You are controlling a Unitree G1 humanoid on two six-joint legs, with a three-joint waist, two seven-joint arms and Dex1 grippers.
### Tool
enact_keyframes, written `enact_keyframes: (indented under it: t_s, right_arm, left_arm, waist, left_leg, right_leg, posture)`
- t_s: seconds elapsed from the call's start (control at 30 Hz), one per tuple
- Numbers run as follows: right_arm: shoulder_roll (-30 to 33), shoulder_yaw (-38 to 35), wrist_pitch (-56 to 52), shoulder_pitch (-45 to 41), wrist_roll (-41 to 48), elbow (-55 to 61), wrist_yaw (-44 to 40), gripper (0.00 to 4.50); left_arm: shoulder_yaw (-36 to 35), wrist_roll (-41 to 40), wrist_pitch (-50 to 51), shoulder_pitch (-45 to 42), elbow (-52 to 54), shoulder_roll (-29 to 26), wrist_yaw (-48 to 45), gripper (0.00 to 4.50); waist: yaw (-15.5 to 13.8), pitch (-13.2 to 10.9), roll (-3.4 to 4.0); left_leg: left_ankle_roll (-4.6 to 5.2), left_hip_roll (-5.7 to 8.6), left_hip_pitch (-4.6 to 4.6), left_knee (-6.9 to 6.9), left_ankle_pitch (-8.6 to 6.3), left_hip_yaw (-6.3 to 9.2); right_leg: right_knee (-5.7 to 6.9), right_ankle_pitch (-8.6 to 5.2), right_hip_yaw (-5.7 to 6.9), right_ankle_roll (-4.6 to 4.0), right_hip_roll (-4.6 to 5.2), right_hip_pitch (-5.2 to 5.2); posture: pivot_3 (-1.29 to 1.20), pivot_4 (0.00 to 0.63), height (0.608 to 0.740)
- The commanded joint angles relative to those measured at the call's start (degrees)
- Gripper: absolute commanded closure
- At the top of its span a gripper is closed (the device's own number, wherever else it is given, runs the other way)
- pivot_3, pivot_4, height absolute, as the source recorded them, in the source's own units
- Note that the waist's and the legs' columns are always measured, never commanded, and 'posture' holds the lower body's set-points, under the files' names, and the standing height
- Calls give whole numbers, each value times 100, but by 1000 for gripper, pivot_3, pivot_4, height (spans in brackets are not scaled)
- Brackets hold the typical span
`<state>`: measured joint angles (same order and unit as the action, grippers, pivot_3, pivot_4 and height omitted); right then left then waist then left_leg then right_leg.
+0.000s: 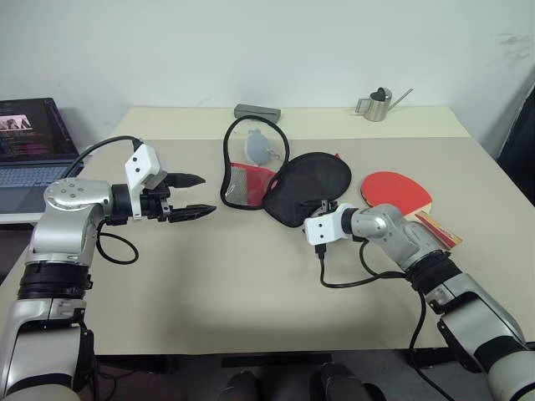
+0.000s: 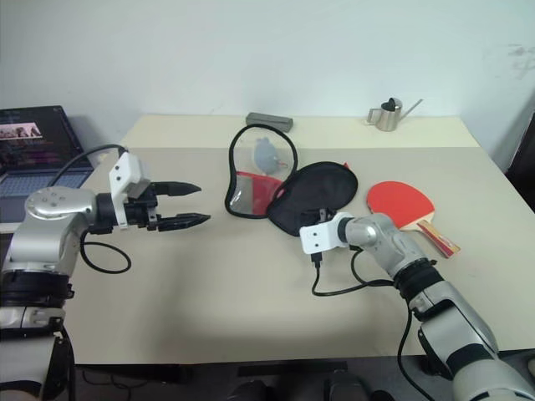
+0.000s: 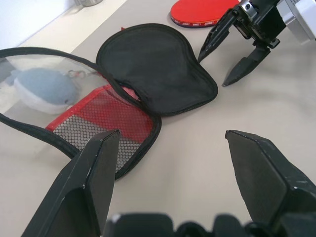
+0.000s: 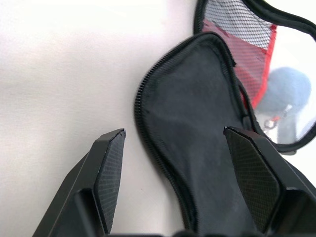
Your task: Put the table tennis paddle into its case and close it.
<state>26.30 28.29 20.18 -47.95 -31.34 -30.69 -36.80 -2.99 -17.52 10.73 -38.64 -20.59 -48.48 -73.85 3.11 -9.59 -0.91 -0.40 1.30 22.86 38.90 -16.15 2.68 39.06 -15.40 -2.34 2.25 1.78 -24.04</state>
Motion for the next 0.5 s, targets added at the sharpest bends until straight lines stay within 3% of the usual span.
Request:
enact_keyframes:
  t_s: [0.03, 0.33, 0.43, 0.5]
  right_arm:
    - [-101, 33, -3, -123, -208, 39, 269, 1063]
    - [-434, 175, 8, -328, -559, -310, 664, 1063]
    - [-530, 165, 18, -324, -549, -325, 697, 1656]
    - [-551, 178, 14, -306, -533, -317, 673, 2321]
  left_arm:
    - [-118, -28, -95, -147, 17, -11, 24, 757]
    - [-107, -4, -109, -189, -5, 23, 44, 757]
    - [-112, -3, -106, -186, 3, 15, 52, 757]
    - [-115, -4, -105, -178, 11, 6, 55, 757]
  waist:
    - [0, 0, 0]
    - [14, 0, 0]
    - [19, 0, 0]
    - [19, 0, 0]
  left_leg:
    - [0, -1, 0, 0, 0, 0]
    - [-2, -2, -1, 0, 1, 0]
    - [-3, -2, -2, 0, 1, 0]
    - [-3, -2, -1, 0, 2, 0]
  right_leg:
    - [0, 0, 0, 0, -1, 0]
    - [2, 1, -1, -1, -6, 0]
    - [3, 1, -2, -1, -7, -1]
    - [3, 1, -3, -1, -7, -2]
  posture:
    - [0, 150, 740]
    - [0, 150, 740]
    - [0, 150, 740]
    - [0, 150, 740]
